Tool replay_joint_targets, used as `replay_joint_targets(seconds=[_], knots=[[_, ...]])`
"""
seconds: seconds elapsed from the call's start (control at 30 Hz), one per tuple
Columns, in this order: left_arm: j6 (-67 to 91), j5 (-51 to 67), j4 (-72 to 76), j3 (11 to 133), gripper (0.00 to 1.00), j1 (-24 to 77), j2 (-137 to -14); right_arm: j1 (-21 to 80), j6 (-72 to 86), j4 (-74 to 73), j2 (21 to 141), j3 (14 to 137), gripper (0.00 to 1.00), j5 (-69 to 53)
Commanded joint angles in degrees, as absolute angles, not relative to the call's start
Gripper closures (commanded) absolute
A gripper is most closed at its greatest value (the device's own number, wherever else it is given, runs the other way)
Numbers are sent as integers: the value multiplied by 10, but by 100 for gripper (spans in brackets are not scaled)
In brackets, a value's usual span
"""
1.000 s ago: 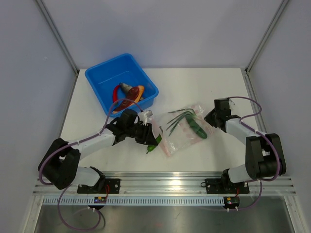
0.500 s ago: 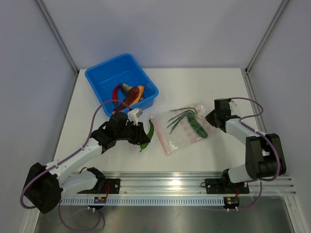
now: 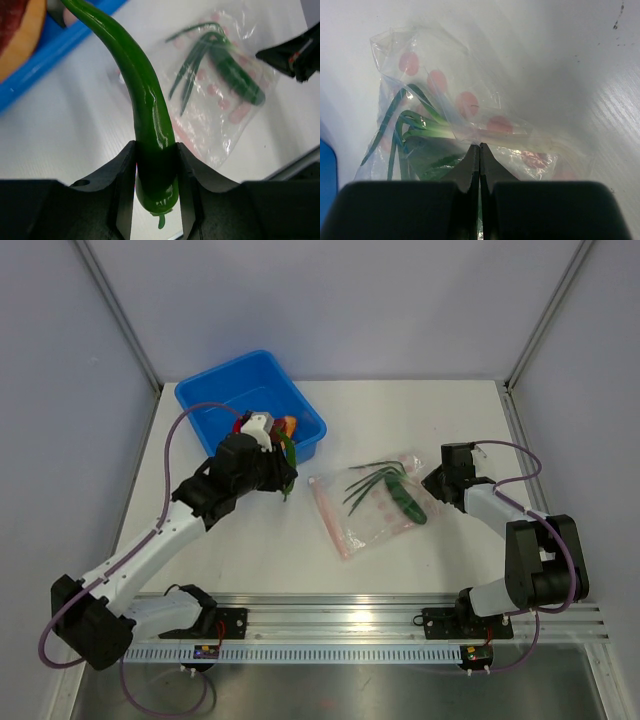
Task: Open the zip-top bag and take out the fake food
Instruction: Place the fake vegetable in the bin.
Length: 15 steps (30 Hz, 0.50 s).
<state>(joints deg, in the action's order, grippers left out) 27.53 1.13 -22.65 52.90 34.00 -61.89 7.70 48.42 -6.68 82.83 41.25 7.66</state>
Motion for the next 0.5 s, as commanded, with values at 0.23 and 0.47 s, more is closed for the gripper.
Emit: replay_joint_targets(seconds=[0.23,0.47], knots=[[306,-44,-229,721,68,220,-792,73,479,-37,833,420,100,47],[334,-46,-188,746,68,135,-856,73,483,-34,831,417,100,40]])
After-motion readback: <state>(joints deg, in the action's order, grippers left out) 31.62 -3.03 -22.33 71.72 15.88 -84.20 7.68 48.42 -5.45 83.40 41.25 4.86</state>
